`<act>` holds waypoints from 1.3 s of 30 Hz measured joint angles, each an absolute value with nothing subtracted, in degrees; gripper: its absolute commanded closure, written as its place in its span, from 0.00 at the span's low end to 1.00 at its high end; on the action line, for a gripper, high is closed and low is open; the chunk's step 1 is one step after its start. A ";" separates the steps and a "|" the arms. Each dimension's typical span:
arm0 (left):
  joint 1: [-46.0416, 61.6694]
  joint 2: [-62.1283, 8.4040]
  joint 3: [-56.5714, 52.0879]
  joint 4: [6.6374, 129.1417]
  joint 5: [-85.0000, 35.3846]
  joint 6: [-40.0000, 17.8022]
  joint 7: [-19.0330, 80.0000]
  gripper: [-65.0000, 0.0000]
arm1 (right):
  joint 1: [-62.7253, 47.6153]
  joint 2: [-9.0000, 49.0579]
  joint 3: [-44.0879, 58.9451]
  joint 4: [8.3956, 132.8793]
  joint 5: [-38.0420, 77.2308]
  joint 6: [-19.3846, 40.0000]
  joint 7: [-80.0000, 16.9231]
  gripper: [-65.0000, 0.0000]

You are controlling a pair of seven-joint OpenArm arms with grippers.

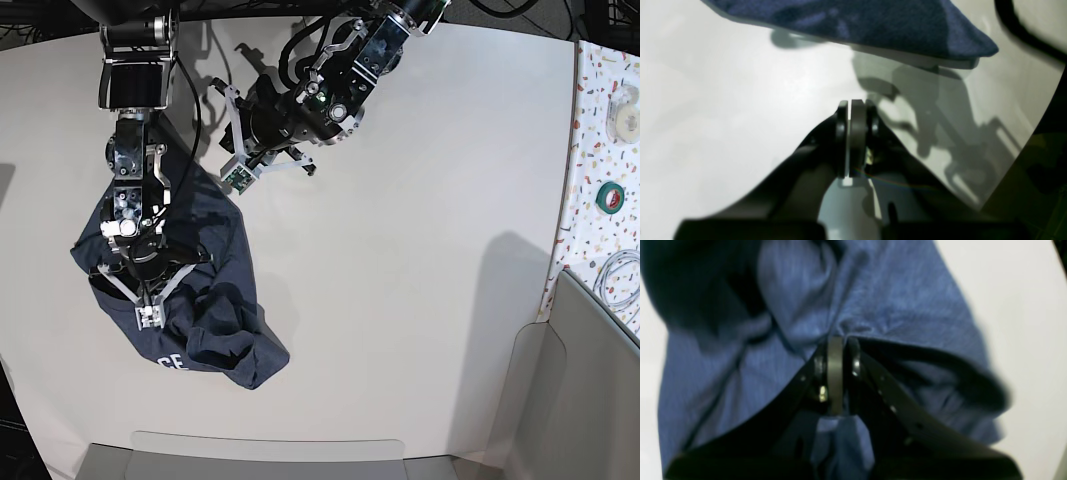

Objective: Layout the t-shirt on the table in an organized manner, then fold the t-shirt properly
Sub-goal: 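Grasp the shirt edge with the right gripper and pull it outward, then drag the held shirt edge with the right gripper, then release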

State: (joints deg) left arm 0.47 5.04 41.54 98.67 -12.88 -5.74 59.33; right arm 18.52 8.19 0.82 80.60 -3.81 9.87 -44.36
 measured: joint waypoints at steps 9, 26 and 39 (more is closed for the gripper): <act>1.32 3.57 41.54 98.70 -12.88 -5.85 58.78 1.00 | 29.78 9.80 8.60 76.88 -10.46 9.56 -43.88 1.00; 5.17 2.17 41.54 100.33 -12.86 -6.02 59.96 1.00 | 45.98 9.15 13.67 38.44 -15.09 9.19 -18.13 0.42; 7.16 -3.03 41.21 109.32 -13.04 -5.72 54.76 1.00 | 29.26 8.67 14.15 68.12 -15.05 9.32 -18.31 0.12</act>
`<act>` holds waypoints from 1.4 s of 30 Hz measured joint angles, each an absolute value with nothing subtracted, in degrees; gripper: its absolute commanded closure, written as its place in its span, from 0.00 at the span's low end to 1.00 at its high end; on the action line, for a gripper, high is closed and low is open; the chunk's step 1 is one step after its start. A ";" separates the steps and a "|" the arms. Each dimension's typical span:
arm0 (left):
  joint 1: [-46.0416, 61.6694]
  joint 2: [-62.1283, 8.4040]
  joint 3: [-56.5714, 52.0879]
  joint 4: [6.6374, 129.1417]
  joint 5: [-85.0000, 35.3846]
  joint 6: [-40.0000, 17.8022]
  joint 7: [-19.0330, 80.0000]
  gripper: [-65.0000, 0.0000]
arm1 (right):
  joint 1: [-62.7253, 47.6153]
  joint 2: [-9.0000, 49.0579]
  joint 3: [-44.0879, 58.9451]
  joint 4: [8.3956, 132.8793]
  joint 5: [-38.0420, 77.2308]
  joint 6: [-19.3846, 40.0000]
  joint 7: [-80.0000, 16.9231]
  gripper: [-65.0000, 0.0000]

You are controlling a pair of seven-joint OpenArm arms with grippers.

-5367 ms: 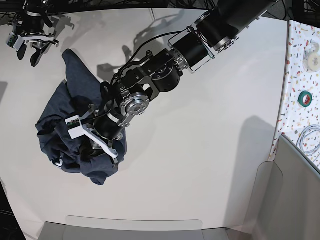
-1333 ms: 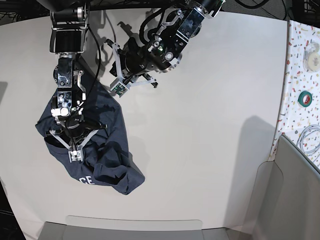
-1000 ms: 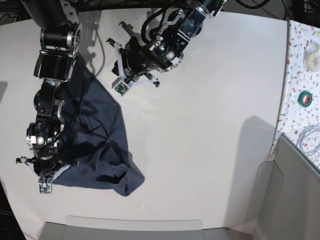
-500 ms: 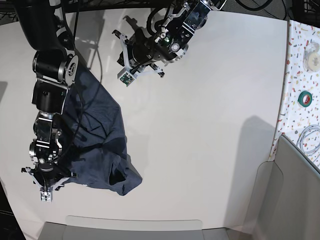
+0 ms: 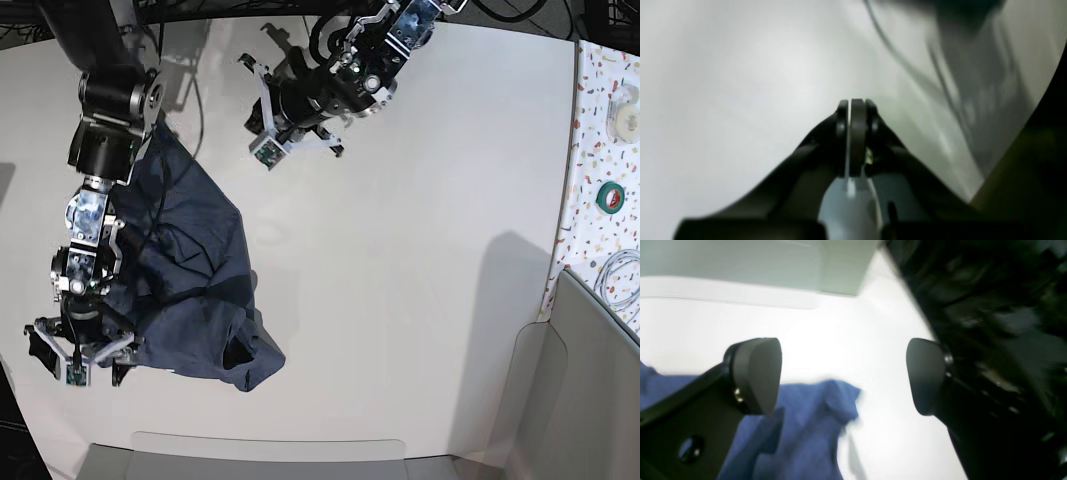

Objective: Layout the t-shirt on the table in an organized manner, then fold the t-shirt properly
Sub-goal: 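Drag the held shirt edge with the right gripper, then release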

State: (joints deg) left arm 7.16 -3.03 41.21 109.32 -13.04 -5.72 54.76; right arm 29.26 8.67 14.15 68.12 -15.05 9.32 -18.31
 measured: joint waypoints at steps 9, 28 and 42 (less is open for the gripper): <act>8.29 -5.52 41.32 114.15 -12.86 -5.61 48.23 1.00 | 12.73 9.50 15.35 89.36 -1.30 10.31 -34.57 0.30; 8.27 -4.69 41.41 114.15 -12.82 -5.58 48.36 1.00 | 1.13 12.21 15.70 91.90 2.72 10.07 -36.25 0.42; 9.04 -4.64 41.52 114.08 -12.86 -5.61 48.36 1.00 | 4.05 13.34 10.35 86.70 2.74 9.85 -36.27 0.41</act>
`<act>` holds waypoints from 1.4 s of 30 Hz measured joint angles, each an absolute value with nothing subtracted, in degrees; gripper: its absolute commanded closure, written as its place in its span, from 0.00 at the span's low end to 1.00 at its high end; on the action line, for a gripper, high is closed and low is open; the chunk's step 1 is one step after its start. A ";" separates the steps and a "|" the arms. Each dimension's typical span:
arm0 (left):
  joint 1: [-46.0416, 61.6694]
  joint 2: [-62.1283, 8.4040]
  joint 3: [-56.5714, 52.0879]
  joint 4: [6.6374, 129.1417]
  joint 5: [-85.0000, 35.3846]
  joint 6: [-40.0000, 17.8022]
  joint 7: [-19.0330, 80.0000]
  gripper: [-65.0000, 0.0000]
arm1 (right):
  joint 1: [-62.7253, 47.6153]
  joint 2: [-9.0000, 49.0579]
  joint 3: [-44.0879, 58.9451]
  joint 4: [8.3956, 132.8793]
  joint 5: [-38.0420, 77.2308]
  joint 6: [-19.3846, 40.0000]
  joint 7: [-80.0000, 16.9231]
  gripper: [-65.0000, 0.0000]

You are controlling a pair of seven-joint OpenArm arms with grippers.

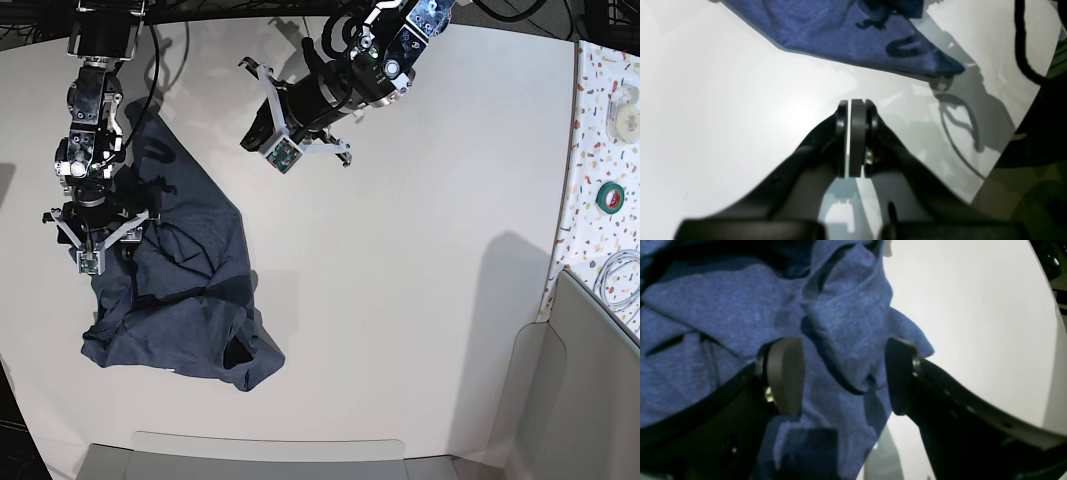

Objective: Layout the t-shirt on the table in an organized manner, then fold the t-shirt properly
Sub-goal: 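Drag the held shirt edge with the right gripper, then release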

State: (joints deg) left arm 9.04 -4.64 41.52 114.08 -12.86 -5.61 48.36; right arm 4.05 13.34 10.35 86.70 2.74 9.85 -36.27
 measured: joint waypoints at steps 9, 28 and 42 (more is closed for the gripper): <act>9.06 -4.67 41.47 114.08 -12.86 -5.61 48.36 1.00 | 6.57 13.41 10.55 79.99 -4.40 9.67 -33.32 0.42; 8.73 -4.78 41.19 117.47 -12.86 -5.61 47.92 1.00 | 9.13 15.70 22.63 83.77 -4.36 9.80 -33.76 1.00; 9.02 -4.97 41.23 116.33 -12.71 -5.58 48.21 1.00 | 6.11 22.83 34.96 85.89 -5.28 10.09 -37.36 1.00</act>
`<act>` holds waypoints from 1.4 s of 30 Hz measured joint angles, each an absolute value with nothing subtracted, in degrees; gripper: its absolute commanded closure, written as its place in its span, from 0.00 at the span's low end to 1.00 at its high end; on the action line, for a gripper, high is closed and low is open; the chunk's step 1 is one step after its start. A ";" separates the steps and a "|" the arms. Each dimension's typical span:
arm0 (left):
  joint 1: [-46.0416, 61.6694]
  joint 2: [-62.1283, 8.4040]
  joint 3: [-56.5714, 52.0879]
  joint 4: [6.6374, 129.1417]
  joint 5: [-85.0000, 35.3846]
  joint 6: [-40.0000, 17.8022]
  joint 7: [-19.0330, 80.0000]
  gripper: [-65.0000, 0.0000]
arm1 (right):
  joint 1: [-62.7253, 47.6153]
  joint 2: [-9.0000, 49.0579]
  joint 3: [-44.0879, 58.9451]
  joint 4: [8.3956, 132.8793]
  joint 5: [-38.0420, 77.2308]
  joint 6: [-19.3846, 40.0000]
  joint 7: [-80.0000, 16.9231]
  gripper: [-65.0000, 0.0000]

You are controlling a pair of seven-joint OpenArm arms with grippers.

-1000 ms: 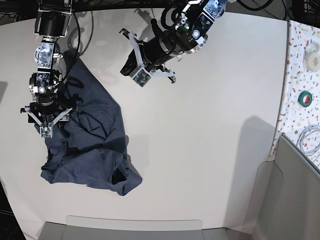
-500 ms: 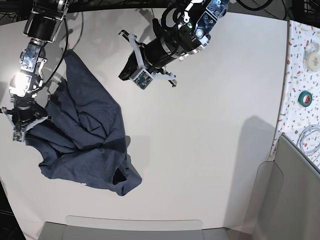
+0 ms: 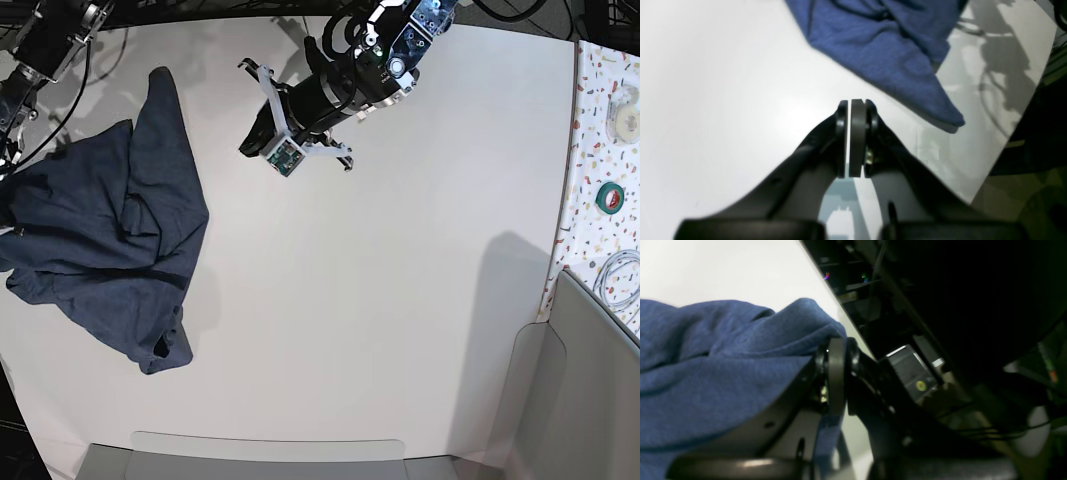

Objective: Layout the t-shirt on the table in an organized manner, then fold the t-shirt properly
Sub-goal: 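Drag the held shirt edge with the right gripper, then release, then grasp the shirt with both grippers near the right gripper's corner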

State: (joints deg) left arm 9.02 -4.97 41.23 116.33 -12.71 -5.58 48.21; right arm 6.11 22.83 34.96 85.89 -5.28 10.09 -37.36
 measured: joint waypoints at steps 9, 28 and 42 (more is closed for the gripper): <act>9.43 -8.75 41.19 115.74 -12.82 -5.54 48.47 1.00 | -1.72 20.58 35.88 82.02 -12.53 10.39 -40.93 0.92; 16.67 -7.05 36.40 115.77 -13.52 -5.02 47.94 0.66 | -10.28 7.16 42.02 113.82 -13.39 9.65 -41.74 0.39; 20.51 -7.38 37.26 110.85 -12.91 -4.43 48.16 0.66 | -2.96 5.06 31.40 96.51 -13.08 10.26 -41.76 0.39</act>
State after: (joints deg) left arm 20.51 -7.38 37.26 110.85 -12.91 -4.43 48.16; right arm -2.96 5.06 31.40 96.51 -13.08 10.26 -41.76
